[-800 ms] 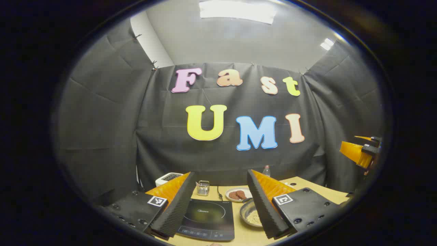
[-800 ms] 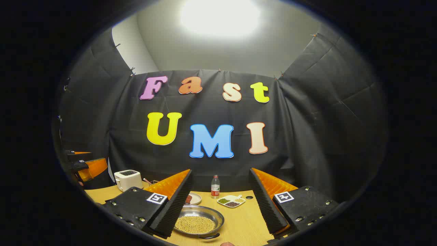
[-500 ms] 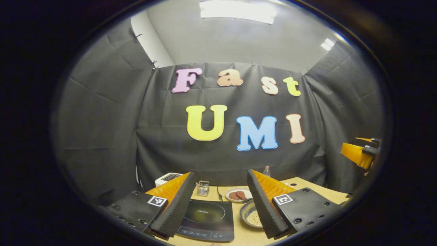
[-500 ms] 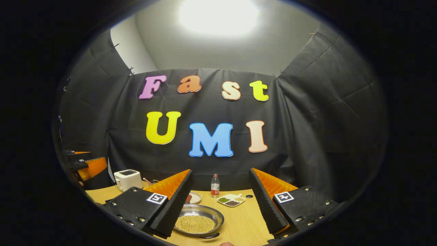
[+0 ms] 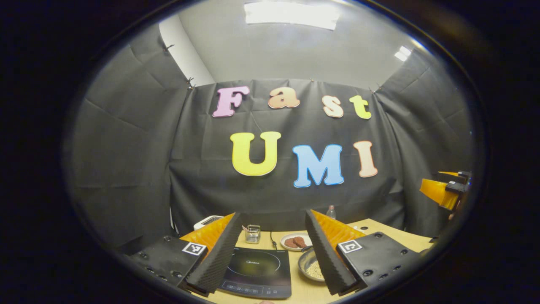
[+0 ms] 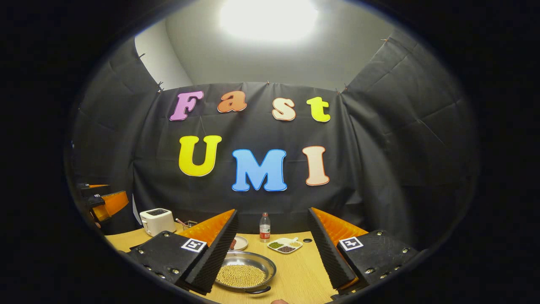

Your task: First push the handle of the pot to place it horizontally, then grasp the pot with both hands and set it on the induction cooktop.

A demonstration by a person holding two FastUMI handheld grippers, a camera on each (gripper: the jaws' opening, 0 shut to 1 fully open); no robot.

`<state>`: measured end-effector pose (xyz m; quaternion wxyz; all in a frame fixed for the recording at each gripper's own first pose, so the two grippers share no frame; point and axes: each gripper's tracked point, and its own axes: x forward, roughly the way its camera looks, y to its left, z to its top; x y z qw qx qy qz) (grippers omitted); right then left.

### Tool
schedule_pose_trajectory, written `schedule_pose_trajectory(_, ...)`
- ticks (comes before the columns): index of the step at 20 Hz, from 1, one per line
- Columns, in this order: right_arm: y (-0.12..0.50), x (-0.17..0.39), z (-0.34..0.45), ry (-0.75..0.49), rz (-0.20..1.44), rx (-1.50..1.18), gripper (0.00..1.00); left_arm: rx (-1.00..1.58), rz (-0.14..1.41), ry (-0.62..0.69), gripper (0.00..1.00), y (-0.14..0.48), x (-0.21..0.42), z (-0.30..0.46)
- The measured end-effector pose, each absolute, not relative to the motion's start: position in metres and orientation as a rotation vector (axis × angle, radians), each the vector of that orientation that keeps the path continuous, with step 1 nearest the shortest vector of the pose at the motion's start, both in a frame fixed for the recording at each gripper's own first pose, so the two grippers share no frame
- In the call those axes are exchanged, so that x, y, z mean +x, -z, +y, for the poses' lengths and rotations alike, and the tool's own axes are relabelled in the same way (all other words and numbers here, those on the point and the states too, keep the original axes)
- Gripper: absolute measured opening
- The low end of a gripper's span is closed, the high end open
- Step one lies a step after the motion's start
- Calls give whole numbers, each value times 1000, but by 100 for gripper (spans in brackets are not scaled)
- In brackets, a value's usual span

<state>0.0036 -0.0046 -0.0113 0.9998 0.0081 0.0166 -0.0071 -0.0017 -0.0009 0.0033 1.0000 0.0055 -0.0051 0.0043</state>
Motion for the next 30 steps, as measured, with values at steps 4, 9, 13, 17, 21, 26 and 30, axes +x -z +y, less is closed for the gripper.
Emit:
schedule_pose_trajectory(4,12,4,-4,5,37,14,99,14,-9,-6,98,-2,0,-1)
schedule_pose_trajectory(9,14,5,0,-20,35,6,98,12,-11,-13,94,-2,3,1)
schedule_pose_trajectory(13,18,12,5,-18,45,-12,67,8,-1,-22,100,4,8,8)
schedule_pose_trajectory(17,25,16,16,-36,73,-14,57,10,-9,-25,100,2,12,15)
schedule_pose_trajectory(21,33,23,20,-19,93,-5,5,14,-10,-29,100,6,14,27)
schedule_pose_trajectory(26,49,22,42,-55,147,-23,3,20,-10,-24,100,9,18,46)
schedule_pose_trajectory(30,77,16,62,-117,229,-38,3,11,-12,-15,100,16,19,62)
